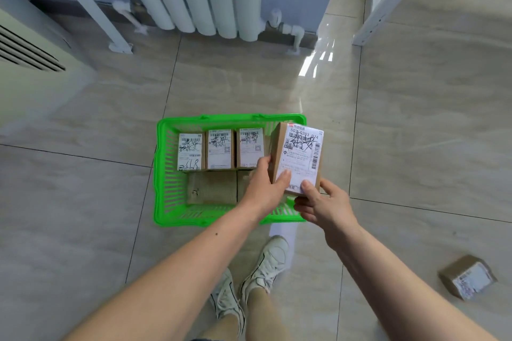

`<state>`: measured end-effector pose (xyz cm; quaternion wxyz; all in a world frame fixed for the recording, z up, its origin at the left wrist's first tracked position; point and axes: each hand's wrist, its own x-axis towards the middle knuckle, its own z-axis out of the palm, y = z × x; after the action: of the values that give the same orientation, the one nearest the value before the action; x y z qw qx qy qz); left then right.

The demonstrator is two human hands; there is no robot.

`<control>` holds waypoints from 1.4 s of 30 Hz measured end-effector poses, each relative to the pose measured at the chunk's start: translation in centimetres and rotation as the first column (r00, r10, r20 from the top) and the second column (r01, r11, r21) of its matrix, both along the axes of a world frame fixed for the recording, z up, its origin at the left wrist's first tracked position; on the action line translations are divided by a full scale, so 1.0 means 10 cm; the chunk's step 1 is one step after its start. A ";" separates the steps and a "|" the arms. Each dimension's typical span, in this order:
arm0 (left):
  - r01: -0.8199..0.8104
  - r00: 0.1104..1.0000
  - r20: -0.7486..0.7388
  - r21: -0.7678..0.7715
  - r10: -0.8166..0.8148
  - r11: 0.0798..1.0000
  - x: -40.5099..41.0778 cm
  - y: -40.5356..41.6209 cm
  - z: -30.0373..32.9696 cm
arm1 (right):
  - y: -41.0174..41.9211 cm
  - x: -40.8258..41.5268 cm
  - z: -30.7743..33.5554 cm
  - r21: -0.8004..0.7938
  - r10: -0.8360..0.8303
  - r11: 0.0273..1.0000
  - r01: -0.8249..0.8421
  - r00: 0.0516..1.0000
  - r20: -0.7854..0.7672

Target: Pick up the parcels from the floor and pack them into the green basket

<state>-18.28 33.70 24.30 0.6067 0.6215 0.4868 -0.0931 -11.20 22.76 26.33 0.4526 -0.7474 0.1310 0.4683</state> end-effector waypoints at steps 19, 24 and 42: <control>0.187 0.945 -0.314 0.281 -0.094 0.941 0.50 0.34 -1.96 | 0.60 0.38 -2.26 -0.293 0.076 0.955 -0.035 0.988 0.131; 0.193 0.935 -0.349 0.352 -0.064 0.916 0.56 0.37 -2.26 | 0.68 0.38 -2.59 -0.331 0.117 0.942 -0.058 0.980 0.161; 0.456 0.871 -0.390 0.419 -0.297 0.785 0.57 0.41 -2.51 | 0.82 0.39 -2.69 -0.412 0.112 0.911 -0.033 0.980 0.167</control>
<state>-12.56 37.80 -0.81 0.3119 0.8199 0.4455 -0.1791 -7.28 30.93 -0.59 0.2797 -0.8702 0.1546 0.3751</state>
